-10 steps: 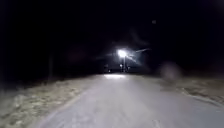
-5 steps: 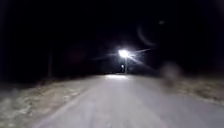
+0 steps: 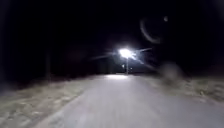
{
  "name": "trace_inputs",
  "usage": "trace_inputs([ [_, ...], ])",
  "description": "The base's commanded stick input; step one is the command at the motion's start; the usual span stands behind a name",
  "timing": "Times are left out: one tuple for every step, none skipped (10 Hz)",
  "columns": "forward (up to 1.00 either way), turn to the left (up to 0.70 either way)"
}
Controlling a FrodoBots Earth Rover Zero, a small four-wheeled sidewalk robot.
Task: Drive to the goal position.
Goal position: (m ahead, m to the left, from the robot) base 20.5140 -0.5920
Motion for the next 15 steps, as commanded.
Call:
trace_inputs([
  [1.0,0.03],
  [1.0,0.04],
  [1.0,0.05],
  [1.0,0.05],
  [1.0,0.04],
  [1.0,0.04],
  [1.0,0.05],
  [1.0,0.03],
  [1.0,0.03],
  [1.0,0.03],
  [1.0,0.03],
  [1.0,0.03],
  [1.0,0.03],
  [1.0,0.04],
  [1.0,0.08],
])
